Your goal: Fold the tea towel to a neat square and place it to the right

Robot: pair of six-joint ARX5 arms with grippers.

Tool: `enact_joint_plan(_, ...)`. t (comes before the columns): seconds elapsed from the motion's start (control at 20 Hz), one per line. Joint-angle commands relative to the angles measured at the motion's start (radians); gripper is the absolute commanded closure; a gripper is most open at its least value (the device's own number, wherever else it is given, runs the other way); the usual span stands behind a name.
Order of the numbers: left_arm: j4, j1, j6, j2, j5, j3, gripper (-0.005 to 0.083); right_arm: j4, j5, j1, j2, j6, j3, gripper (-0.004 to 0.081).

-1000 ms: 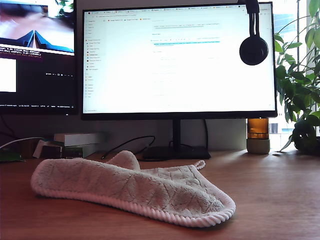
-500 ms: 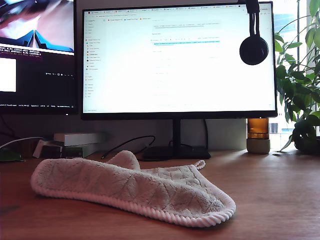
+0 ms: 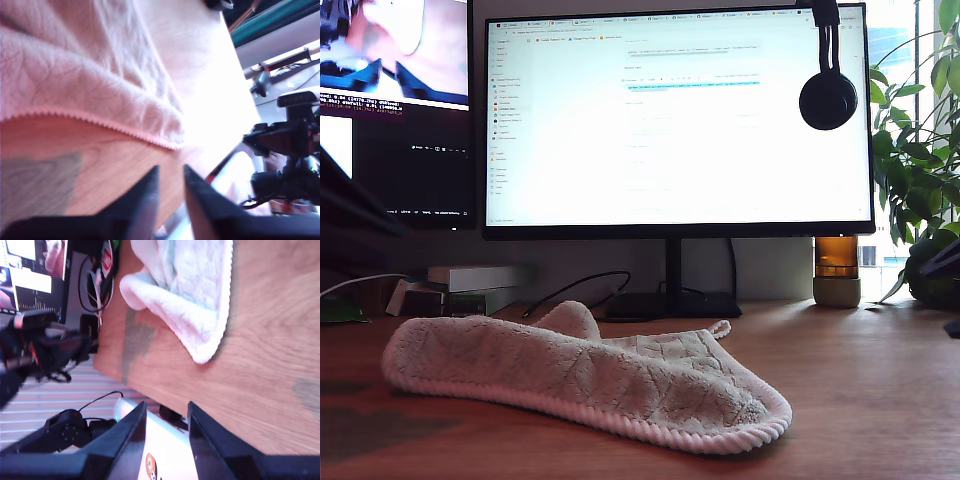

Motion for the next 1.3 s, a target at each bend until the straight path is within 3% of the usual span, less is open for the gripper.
enact_joint_plan(0.0, 0.008, 0.023, 0.006, 0.057, 0.001, 0.055, 0.0329, 0.014, -0.009, 0.012, 0.018, -0.003, -0.007, 0.0534)
enact_joint_plan(0.1, -0.008, 0.058, 0.018, 0.114, -0.01, 0.109, 0.0303, 0.043, -0.011, 0.016, 0.035, -0.003, -0.007, 0.0534)
enact_joint_plan(0.25, -0.092, 0.085, 0.155, 0.192, -0.139, 0.181, 0.0303, 0.087, -0.006, 0.016, 0.058, -0.003, -0.006, 0.0534)
enact_joint_plan(0.65, -0.175, 0.062, 0.315, 0.426, -0.283, 0.293, 0.0304, 0.146, 0.003, 0.023, 0.16, -0.01, 0.005, 0.0534)
enact_joint_plan(0.9, -0.149, 0.047, 0.339, 0.493, -0.29, 0.296, 0.0307, 0.188, 0.041, 0.041, 0.24, -0.014, 0.042, 0.0527)
enact_joint_plan(1.15, -0.103, 0.012, 0.338, 0.524, -0.281, 0.296, 0.0313, 0.194, 0.118, 0.114, 0.37, -0.014, 0.061, 0.0461)
enact_joint_plan(1.25, -0.098, 0.008, 0.339, 0.524, -0.278, 0.296, 0.0416, 0.205, 0.138, 0.143, 0.423, -0.006, 0.082, 0.0419)
